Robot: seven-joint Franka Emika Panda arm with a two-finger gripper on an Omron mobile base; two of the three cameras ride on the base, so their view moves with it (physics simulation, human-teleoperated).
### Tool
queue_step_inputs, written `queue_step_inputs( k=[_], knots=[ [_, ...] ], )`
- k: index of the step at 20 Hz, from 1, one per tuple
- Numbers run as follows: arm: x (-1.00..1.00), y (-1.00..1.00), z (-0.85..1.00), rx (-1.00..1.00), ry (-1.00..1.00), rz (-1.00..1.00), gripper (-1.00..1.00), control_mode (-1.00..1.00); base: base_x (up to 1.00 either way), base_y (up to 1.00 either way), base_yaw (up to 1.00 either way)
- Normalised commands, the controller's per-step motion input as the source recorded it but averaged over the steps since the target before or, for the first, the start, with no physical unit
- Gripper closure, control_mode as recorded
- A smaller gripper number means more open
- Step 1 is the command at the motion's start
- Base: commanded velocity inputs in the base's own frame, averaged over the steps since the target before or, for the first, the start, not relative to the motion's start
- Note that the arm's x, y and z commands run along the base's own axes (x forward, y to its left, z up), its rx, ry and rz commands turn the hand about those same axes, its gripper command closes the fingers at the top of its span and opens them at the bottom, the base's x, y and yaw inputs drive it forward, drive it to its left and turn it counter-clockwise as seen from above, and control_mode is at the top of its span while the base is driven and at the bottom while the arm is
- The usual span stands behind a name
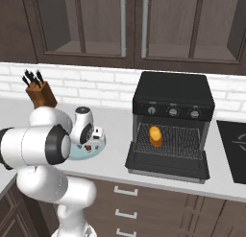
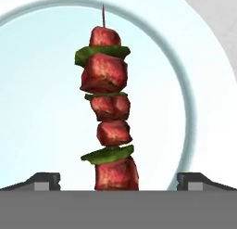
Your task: Pick up the kebab skewer and baguette bread, and place them inside the toaster oven. Close the toaster oven door and start by setting the timer.
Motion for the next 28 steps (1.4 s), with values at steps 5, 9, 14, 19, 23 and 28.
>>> queue_step_inputs(
  k=[5,9,14,19,23,28],
  knots=[
    [0.07,0.01,-0.05,0.0,-0.06,0.0,-1.0,-1.0,0.0,0.0,0.0],
    [0.0,0.0,-0.1,0.0,-0.02,0.0,-1.0,-1.0,0.0,0.0,0.0],
    [0.0,0.0,-0.08,0.0,-0.03,0.0,-1.0,-1.0,0.0,0.0,0.0],
    [0.11,0.02,-0.13,0.0,0.0,0.0,-1.0,-1.0,0.0,0.0,0.0],
    [0.01,0.0,-0.02,0.0,0.0,0.0,1.0,-1.0,0.0,0.0,0.0],
    [-0.04,0.0,0.0,0.0,0.0,0.0,1.0,-1.0,0.0,0.0,0.0]
  ],
)
